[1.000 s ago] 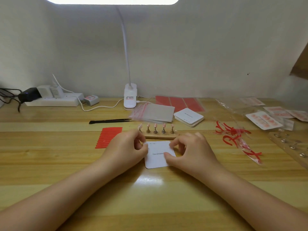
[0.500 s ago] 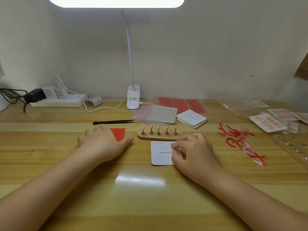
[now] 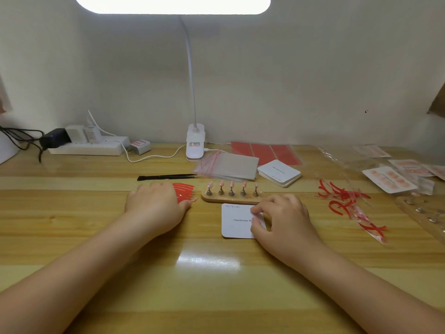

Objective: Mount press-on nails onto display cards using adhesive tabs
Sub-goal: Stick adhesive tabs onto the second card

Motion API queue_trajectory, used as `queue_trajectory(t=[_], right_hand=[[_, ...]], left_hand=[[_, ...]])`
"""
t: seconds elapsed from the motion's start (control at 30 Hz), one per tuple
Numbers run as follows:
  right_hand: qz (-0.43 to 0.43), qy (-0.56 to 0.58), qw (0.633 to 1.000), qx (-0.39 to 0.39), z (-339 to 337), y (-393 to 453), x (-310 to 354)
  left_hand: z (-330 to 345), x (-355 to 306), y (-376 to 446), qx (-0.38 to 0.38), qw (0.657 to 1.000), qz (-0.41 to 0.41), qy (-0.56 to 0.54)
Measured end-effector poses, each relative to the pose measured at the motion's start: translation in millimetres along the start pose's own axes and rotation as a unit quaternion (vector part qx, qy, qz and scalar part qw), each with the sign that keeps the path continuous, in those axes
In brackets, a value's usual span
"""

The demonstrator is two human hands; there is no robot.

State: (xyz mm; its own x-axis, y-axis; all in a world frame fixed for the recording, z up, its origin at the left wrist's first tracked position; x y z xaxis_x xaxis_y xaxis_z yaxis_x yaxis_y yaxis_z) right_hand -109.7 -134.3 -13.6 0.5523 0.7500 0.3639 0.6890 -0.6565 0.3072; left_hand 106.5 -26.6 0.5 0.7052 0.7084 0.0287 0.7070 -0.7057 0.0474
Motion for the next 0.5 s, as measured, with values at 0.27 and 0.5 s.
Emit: queue_trajectory(t=[0.27,0.5], right_hand=[[0.008,0.011,1.0,-0.008,-4,-1,1],[-0.018,0.053,0.997,-0.056,-29,-2,13]], left_hand=[[-48,18,-4,-0.183,0.978,0.024,-0.096],[-106,-2,-43,-0.31,0.91,0.261,-0.09]])
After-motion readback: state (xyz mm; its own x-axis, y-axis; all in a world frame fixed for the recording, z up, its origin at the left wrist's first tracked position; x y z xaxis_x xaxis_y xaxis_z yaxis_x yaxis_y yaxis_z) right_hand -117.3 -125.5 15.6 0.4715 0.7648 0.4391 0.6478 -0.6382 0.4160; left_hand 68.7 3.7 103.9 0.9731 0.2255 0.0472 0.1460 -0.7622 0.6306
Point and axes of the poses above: each hand's wrist, its own y-axis towards the middle knuckle, its own z-axis out of the palm, x = y × z, the point moved 6 cm from there along y, towards the middle knuckle, and after that the axes turned 4 degrees about x, right-handed, at the moved point
